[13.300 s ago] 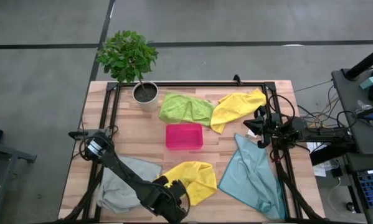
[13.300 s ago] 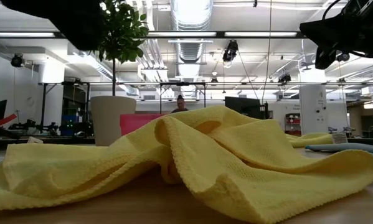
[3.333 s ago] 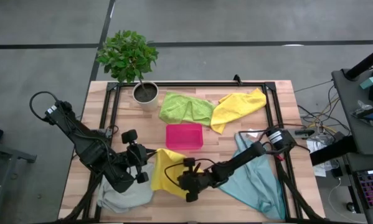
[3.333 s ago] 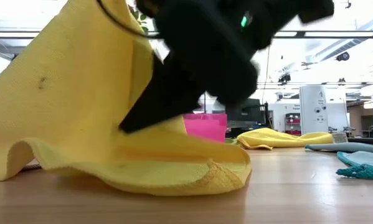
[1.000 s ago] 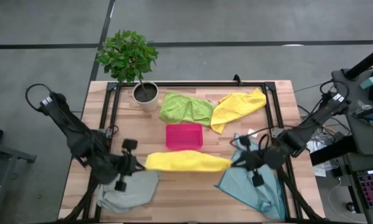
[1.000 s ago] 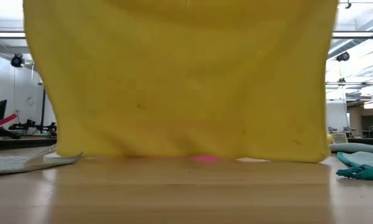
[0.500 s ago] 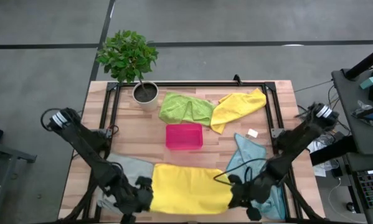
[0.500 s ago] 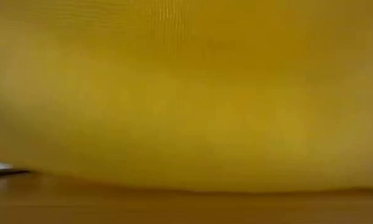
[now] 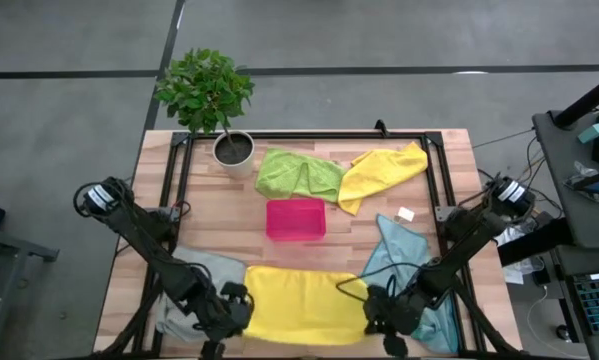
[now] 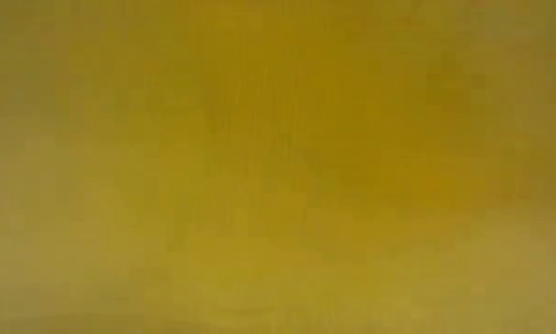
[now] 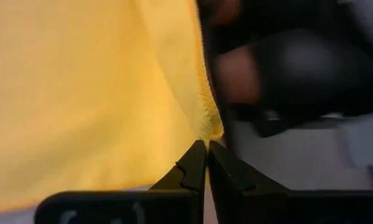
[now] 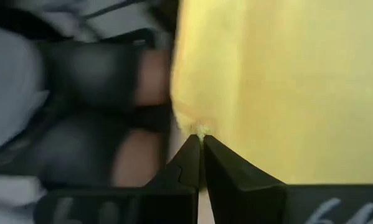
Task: Fold microfiber towels
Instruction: Fold the bottom yellow microfiber cloth
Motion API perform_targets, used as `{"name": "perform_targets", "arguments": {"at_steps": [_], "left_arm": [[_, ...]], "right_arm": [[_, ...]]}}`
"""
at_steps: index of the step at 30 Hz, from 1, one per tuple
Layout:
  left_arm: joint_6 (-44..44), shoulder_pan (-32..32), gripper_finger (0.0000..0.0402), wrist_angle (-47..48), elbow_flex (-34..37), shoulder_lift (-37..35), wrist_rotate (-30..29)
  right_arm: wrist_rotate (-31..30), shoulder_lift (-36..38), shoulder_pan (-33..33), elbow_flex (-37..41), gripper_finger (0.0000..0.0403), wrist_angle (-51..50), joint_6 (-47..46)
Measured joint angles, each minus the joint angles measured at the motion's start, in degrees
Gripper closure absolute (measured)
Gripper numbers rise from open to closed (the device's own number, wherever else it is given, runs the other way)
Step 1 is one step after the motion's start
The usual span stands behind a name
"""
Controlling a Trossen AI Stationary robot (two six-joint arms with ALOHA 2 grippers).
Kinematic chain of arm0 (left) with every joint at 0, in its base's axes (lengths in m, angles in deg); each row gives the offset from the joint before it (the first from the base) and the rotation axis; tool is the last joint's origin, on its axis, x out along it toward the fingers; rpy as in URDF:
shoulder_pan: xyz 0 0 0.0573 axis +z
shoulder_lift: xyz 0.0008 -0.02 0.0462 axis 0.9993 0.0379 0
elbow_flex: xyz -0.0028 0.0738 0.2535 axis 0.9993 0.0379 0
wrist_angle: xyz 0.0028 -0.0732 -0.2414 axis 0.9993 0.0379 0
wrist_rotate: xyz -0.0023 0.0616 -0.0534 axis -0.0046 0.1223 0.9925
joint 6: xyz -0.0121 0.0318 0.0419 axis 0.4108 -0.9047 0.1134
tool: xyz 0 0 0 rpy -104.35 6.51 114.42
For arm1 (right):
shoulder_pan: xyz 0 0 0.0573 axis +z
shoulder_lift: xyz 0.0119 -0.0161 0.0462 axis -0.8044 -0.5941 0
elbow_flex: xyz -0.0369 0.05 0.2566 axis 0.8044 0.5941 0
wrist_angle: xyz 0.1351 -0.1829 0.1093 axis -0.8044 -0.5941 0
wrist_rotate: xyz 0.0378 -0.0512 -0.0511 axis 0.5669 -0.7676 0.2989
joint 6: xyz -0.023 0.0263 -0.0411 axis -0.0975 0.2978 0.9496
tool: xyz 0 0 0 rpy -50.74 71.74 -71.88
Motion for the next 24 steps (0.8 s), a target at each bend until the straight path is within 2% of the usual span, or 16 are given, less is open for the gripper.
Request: {"name": "perform_targets", "arguments": {"at_steps": [6,10,16,24], "left_arm": [[-0.3,3.7,0.0402,5.8,2.3,0.0,-6.5],[-0.4,6.3,0.0402,7.8,3.7,-0.1,-9.3],[-1.4,8.7,0.0402,14.6,3.7,-0.2,-9.8],[-1.5,10.6,0.0402,16.0,3.7,-0.3,-12.5]], "right_arm": [[-7.6,2.7,-1.5,0.0,0.0394,-11.6,-0.3],[-8.0,3.2,-2.9,0.0,0.0394,-15.7,-0.4],[-11.2,3.6,-4.3,0.0,0.0394,-21.2,-0.5],[-12.3,3.7,-6.0,0.1,0.0394,-22.9,-0.1]]}}
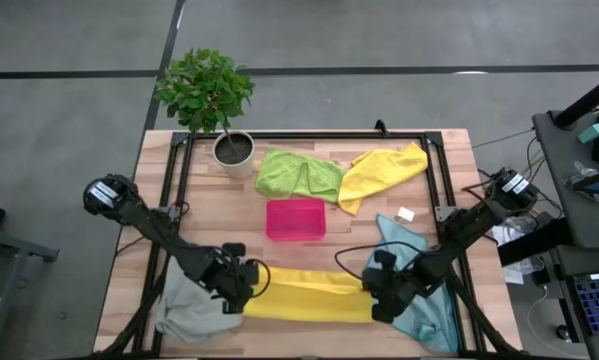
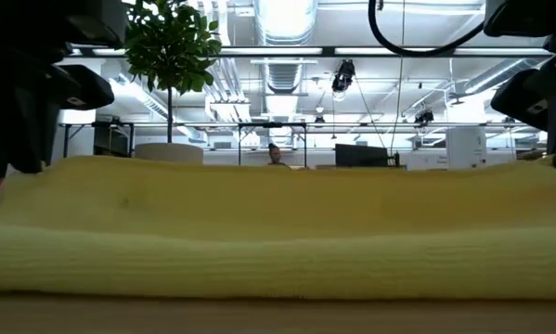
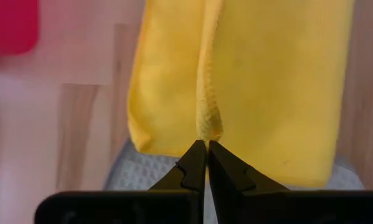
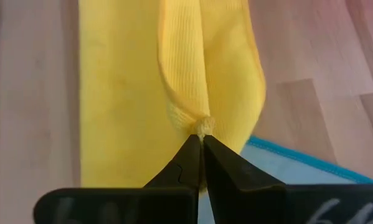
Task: Fold microfiber towels
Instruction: Fold the bottom yellow microfiber cloth
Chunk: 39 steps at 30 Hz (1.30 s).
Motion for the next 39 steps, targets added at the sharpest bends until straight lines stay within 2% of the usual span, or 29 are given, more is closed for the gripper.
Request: {"name": "perform_targets", "arguments": {"at_steps": [13,21,25,33,39], "left_arm": [[1.5,1.2,0.0402,-0.8,4.1,0.1,-2.9],[1.6,1.3,0.0397,-0.7,4.3,0.1,-4.7],[1.6,1.3,0.0365,-0.6,4.3,0.1,-4.3],[0.9,1.3,0.0279,-0.3,4.0,-0.2,-4.6],[-0.5,1.4,0.0258,1.9,1.6,-2.3,-3.7]], "right_arm": [[-0.2,-0.1,-2.3,0.0,0.0394,-2.4,0.4],[-0.2,-0.1,-3.9,0.0,0.0393,-2.6,0.2],[0.0,0.1,-4.5,0.0,0.0374,-2.8,0.1],[0.2,2.8,-5.0,0.0,0.0306,-7.9,-2.2],[0.1,7.5,-5.0,0.0,0.0276,-10.2,-2.0]]}}
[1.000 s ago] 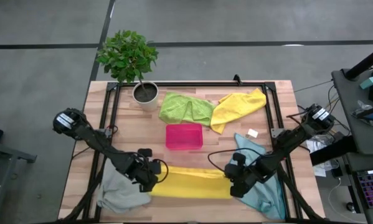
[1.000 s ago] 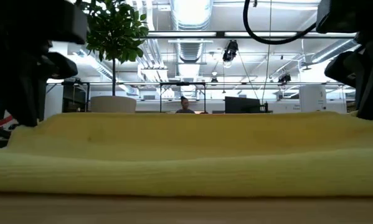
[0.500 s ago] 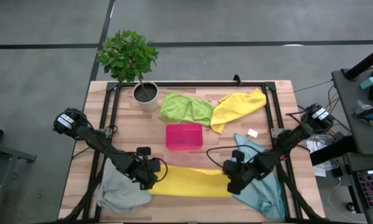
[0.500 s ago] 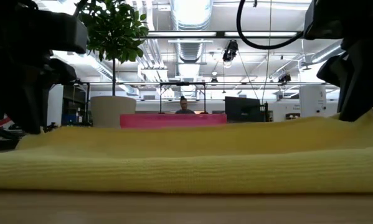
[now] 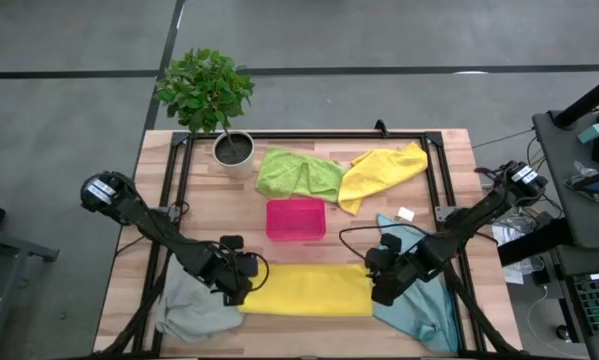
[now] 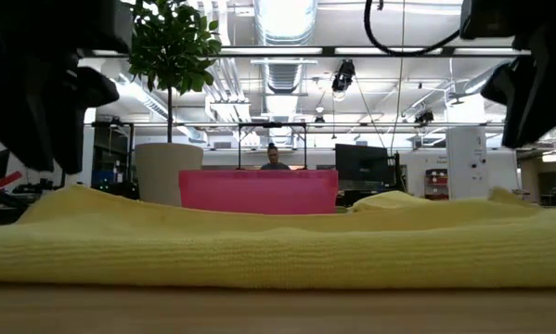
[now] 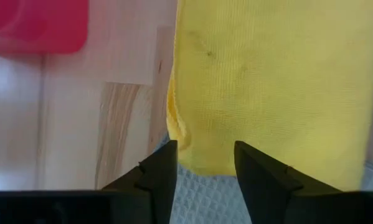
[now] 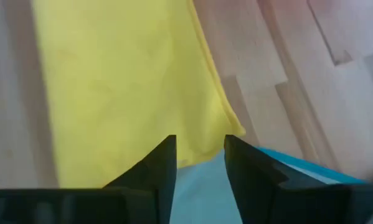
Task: Fold microfiber towels
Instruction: Fold the bottom yellow microfiber cloth
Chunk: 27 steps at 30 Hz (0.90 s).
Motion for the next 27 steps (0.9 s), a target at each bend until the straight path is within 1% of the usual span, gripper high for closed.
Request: {"name": "perform_targets", "arguments": {"at_steps": [3,6,9,13,17,22,24,27], "left_arm": [[0.0,0.0,0.0258,0.6,-0.4,-1.5,0.0],[0.2,0.1,0.0258,-1.9,-0.4,-2.2,-0.5],[0.1,0.1,0.0258,-7.6,-0.2,-1.9,-1.7],[-2.2,0.1,0.0264,-16.4,0.2,1.0,-2.6],[-2.9,0.3,0.0295,-21.7,0.2,4.7,-4.1],[-2.9,0.8,0.0364,-27.4,0.2,10.6,-4.3],[-2.9,0.8,0.039,-27.8,0.0,12.5,-2.7],[-2.4,0.8,0.0395,-27.8,0.0,14.8,1.9]], "right_arm": [[-0.3,2.2,0.0,0.0,0.0274,0.1,1.2],[-2.0,3.7,0.3,0.0,0.0277,0.3,1.8],[-4.6,3.9,0.9,0.0,0.0283,0.6,2.1],[-6.0,3.0,1.7,0.0,0.0297,0.8,2.7],[-6.2,1.8,1.8,0.1,0.0315,1.3,3.3],[-6.2,0.5,1.8,0.1,0.0343,2.4,5.5],[-6.2,0.0,1.8,0.1,0.0353,2.5,5.7],[-6.2,-0.1,1.8,0.2,0.0366,2.3,5.6]]}}
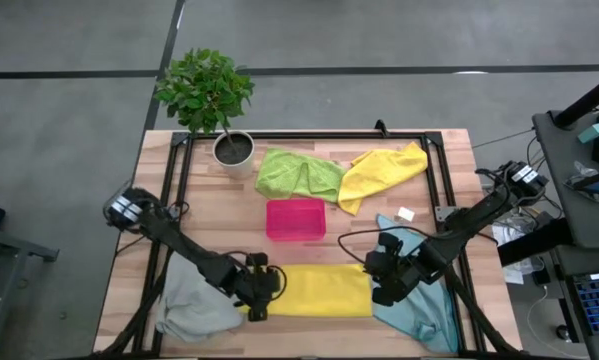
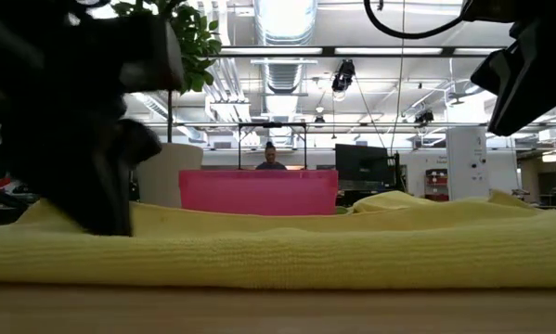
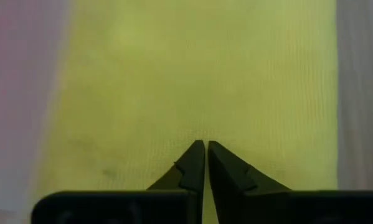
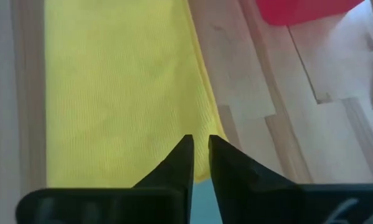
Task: Fold microfiber towels
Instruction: Fold the bottom yellow microfiber cloth
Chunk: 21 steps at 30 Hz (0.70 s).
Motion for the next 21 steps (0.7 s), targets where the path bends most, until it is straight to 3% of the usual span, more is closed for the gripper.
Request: {"name": "perform_targets", "arguments": {"at_steps": [6,10,21], "left_arm": [[1.3,-0.1,0.04,4.2,-0.3,0.5,8.2],[1.1,-0.2,0.0401,10.0,-0.1,-1.7,9.8],[-0.2,-0.1,0.0401,12.7,0.6,-4.2,9.6]], "right_arm": [[0.0,0.0,-0.1,0.1,0.0374,0.3,-3.9],[0.0,-1.0,-0.5,0.4,0.0357,0.4,-8.3],[1.3,-4.1,-5.0,6.6,0.0237,14.1,-14.4]]}}
